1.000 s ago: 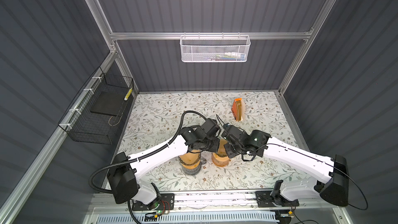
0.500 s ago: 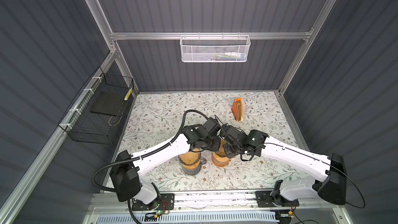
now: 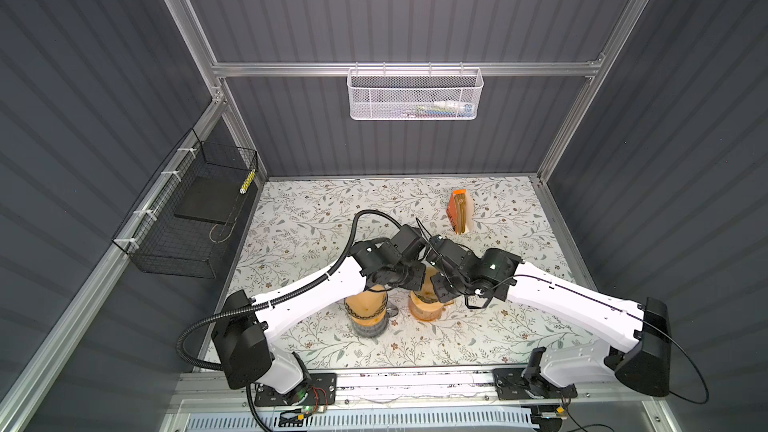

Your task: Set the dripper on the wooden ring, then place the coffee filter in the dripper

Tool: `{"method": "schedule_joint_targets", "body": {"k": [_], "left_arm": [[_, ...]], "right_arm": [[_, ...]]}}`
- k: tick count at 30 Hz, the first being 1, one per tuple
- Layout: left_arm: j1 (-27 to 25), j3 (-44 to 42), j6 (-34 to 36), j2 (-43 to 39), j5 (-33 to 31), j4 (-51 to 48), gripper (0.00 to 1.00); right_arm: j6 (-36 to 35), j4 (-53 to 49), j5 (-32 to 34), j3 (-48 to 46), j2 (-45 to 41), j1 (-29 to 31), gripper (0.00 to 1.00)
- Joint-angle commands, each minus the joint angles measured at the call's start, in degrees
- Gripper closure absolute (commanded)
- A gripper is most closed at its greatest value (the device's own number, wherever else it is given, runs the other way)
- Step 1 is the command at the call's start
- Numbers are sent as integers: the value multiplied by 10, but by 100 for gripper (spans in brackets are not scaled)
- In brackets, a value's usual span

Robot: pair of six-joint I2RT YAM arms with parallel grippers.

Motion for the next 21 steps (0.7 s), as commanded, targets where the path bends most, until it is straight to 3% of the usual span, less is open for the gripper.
{"method": "schedule_joint_targets", "body": {"k": [1, 21], "left_arm": [[-3, 13, 13, -10, -3, 4, 86], [-2, -15, 0, -44, -4, 36, 86]], "right_arm": [[-1, -16, -2, 19, -15, -3, 90], [26, -10, -54, -5, -71, 16, 90]]}}
